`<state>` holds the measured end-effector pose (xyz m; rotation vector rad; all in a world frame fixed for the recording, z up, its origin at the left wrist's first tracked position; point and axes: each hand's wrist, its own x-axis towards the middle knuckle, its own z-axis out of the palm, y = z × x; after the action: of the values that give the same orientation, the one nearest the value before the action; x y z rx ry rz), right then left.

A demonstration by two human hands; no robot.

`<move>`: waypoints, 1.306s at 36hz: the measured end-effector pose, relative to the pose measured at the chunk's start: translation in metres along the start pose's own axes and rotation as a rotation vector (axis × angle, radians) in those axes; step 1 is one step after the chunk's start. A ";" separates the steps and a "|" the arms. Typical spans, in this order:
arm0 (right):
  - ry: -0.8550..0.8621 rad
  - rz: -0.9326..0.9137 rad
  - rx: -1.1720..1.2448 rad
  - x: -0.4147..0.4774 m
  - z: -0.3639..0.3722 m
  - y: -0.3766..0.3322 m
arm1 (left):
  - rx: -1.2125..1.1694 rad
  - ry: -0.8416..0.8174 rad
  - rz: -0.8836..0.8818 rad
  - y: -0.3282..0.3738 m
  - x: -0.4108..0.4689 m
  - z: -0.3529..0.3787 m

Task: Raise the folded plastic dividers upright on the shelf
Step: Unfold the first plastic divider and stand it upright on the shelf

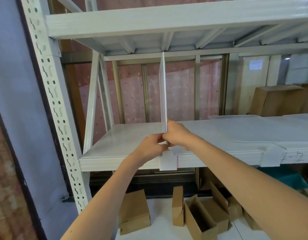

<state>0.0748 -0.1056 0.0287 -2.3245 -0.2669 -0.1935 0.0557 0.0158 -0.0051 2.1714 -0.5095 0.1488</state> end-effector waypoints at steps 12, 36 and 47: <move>0.027 0.064 -0.067 -0.001 -0.002 -0.003 | 0.371 0.201 0.005 -0.012 0.010 0.038; 0.357 -0.052 -0.042 0.034 0.009 -0.036 | 0.106 0.109 -0.084 -0.016 0.011 0.012; 0.388 -0.076 -0.104 0.039 0.012 -0.030 | 0.081 0.042 -0.113 -0.016 0.012 0.013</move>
<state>0.1054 -0.0714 0.0497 -2.3213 -0.1514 -0.7011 0.0722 0.0100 -0.0211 2.2652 -0.3617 0.1559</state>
